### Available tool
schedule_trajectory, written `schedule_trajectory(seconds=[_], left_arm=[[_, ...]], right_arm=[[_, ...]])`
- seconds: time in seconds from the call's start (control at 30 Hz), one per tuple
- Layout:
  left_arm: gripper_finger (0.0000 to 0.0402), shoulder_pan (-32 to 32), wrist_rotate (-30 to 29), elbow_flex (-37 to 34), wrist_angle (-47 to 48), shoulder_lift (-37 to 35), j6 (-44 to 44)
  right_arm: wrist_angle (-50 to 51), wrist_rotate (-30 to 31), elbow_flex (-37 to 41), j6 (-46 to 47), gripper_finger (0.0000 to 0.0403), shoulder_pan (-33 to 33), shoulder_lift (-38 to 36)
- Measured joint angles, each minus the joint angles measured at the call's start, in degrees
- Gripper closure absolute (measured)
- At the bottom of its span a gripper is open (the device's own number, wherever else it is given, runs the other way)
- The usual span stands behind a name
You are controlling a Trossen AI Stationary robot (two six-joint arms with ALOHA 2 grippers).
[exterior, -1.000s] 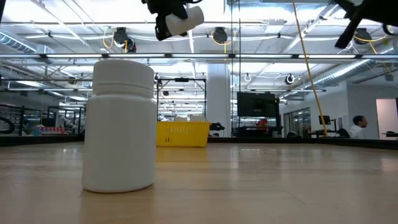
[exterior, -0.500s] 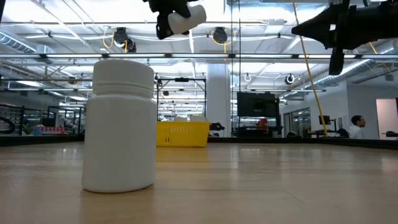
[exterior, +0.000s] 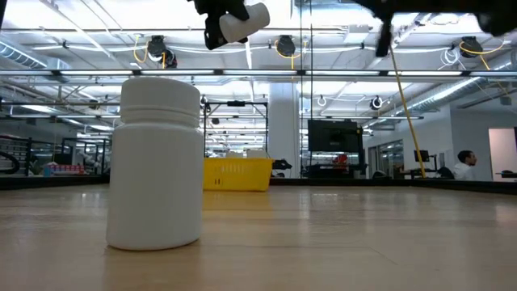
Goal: Pick and place pill bottles into a basket
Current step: Put the top white pill bottle into the yellow basket
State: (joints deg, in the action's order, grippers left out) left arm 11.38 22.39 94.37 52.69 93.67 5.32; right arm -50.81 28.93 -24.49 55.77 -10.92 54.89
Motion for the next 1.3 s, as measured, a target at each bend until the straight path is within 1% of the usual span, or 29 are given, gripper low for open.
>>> schedule_trajectory(seconds=[0.07,0.1,0.17,0.23,0.33,0.43,0.57,0.63,0.7,0.83,0.9,1.1,1.2,1.3], left_arm=[[0.0208,0.0,0.0,0.0,0.1,0.0,0.0],[0.0210,0.0,0.0,0.0,0.1,0.0,0.0],[0.0218,0.0,0.0,0.0,0.1,0.0,0.0],[0.0224,0.0,0.0,0.0,0.1,0.0,0.0],[0.0226,0.0,0.0,0.0,0.1,0.0,0.1],[0.0216,0.0,-1.1,0.0,0.2,0.0,0.2],[0.0210,0.0,-2.4,0.0,0.7,0.0,0.1],[0.0215,0.0,-2.5,0.0,1.0,0.0,0.2],[0.0222,0.0,-2.5,0.0,1.0,0.0,0.1],[0.0229,-0.6,-3.9,0.0,1.0,0.0,-0.2],[0.0227,-0.6,-4.6,0.0,1.3,0.0,-0.3],[0.0212,-0.7,-4.6,0.0,1.2,0.0,-0.3],[0.0218,-0.7,-4.7,0.0,1.3,0.0,-0.3],[0.0225,-0.7,-4.9,0.0,1.3,0.0,-0.3]], right_arm=[[5.3,-4.4,-6.0,-5.6,0.0403,1.3,3.0],[8.4,-6.3,-8.3,-6.1,0.0402,2.0,4.3],[14.4,-9.1,-11.4,-4.0,0.0396,3.9,6.6],[16.9,-11.7,-13.2,-1.0,0.0376,5.7,9.2],[13.7,-16.5,-15.0,2.5,0.0321,7.7,13.9],[11.5,-18.5,-16.2,3.6,0.0248,8.3,17.4],[10.2,-18.5,-17.5,3.5,0.0155,8.3,19.8],[10.5,-18.5,-18.4,3.3,0.0120,8.3,20.6],[12.1,-18.4,-20.0,3.0,0.0099,8.6,21.6],[17.6,-18.8,-23.7,3.3,0.0088,9.4,24.2],[17.5,-19.9,-25.1,2.9,0.0090,9.8,25.4],[17.2,-20.6,-28.0,1.8,0.0092,11.0,28.2],[17.4,-23.0,-28.4,3.3,0.0099,11.8,29.3],[17.4,-23.3,-28.5,4.5,0.0119,12.1,29.7]])
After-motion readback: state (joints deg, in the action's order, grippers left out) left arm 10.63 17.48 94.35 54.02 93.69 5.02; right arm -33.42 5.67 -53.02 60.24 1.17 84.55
